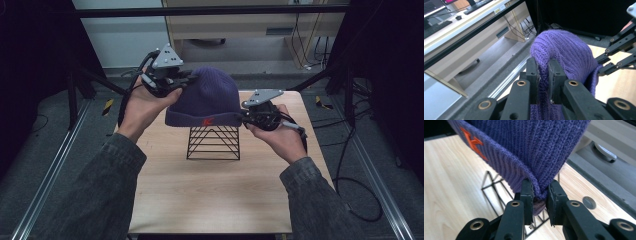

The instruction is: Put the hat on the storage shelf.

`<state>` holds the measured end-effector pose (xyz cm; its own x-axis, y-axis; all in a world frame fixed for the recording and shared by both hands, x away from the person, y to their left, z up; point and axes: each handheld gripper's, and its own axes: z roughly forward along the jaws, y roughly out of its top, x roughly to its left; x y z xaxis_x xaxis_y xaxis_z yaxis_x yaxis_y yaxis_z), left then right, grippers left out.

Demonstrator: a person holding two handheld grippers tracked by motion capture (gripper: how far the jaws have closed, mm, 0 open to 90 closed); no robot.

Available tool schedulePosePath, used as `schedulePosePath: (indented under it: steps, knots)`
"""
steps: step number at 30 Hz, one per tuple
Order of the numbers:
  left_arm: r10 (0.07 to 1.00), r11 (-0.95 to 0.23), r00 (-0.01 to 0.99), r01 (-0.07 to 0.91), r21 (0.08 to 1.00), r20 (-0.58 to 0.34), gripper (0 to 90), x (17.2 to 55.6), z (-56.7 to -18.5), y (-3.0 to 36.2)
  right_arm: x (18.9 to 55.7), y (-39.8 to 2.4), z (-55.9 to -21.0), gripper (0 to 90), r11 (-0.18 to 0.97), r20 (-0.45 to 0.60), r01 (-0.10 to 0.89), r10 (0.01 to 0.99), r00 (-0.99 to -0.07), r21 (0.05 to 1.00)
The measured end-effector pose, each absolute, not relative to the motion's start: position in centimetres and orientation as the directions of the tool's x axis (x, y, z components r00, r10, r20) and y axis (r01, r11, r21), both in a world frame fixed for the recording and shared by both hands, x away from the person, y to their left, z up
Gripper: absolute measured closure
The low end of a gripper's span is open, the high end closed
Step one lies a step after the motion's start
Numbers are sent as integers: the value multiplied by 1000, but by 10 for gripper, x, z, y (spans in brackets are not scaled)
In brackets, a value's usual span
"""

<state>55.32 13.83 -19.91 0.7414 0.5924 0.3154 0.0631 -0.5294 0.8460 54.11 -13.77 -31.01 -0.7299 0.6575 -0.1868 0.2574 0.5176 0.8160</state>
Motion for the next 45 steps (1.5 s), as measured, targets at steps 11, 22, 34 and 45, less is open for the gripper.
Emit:
schedulePosePath:
  steps: [11, 22, 34, 45]
  knots:
    - [599, -527, 735, 63, 848, 318, 803, 563, -207, 123, 546, -145, -312, 766, 526, -204, 277, 681, -703, 804]
    - [597, -542, 743, 96, 835, 302, 802, 571, -227, 120, 549, -149, -326, 764, 557, -183, 328, 672, -717, 763]
    - [594, -571, 744, 124, 812, 305, 799, 575, -251, 118, 548, -148, -347, 757, 574, -154, 364, 661, -734, 733]
    - [600, -569, 742, 131, 812, 301, 799, 575, -257, 121, 548, -146, -354, 752, 557, -122, 375, 661, -741, 741]
